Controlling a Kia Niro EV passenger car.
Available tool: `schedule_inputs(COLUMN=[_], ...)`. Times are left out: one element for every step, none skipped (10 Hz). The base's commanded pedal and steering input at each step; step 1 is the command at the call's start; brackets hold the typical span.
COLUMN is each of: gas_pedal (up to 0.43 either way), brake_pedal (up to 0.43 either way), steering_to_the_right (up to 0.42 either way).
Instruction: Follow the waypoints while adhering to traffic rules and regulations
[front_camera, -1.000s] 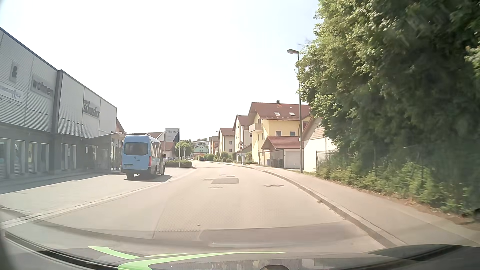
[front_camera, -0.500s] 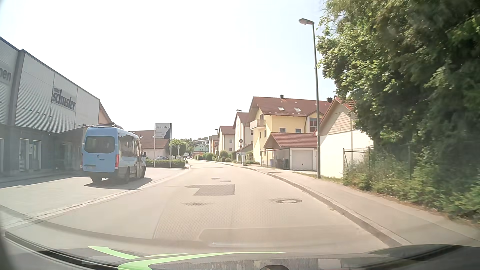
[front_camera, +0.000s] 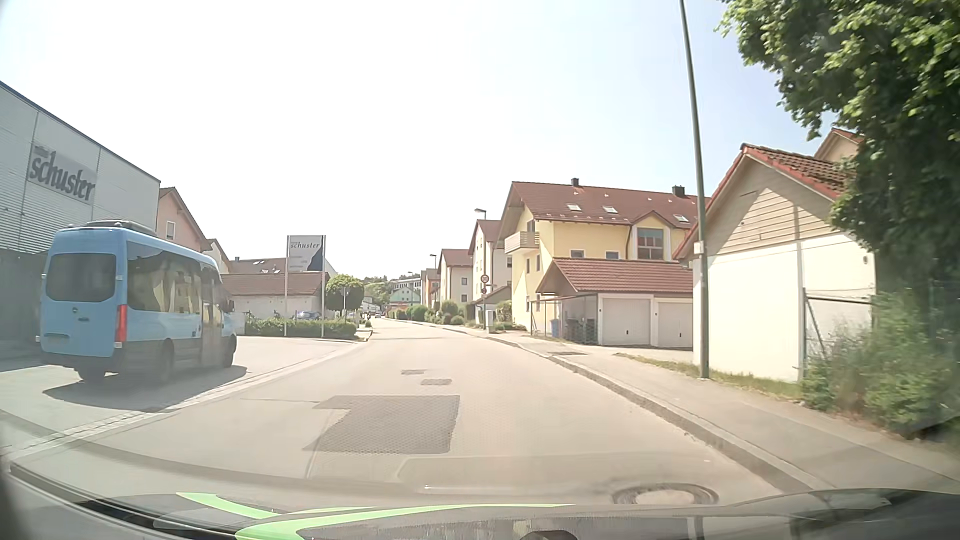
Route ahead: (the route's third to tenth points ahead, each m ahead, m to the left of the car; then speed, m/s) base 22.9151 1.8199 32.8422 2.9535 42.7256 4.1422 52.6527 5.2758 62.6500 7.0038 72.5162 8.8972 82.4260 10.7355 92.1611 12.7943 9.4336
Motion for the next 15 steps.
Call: schedule_inputs(gas_pedal=[0.000,0.000,0.000,0.000,0.000,0.000,0.000,0.000,0.000,0.000,0.000,0.000,0.000,0.000,0.028], brake_pedal=[0.000,0.000,0.000,0.000,0.000,0.000,0.000,0.000,0.000,0.000,0.000,0.000,0.000,0.000,0.000], steering_to_the_right=[-0.014,-0.016,-0.017,-0.026,-0.028,-0.029,-0.031,-0.031,-0.031,-0.030,-0.028,-0.026,-0.026,-0.026,-0.026])
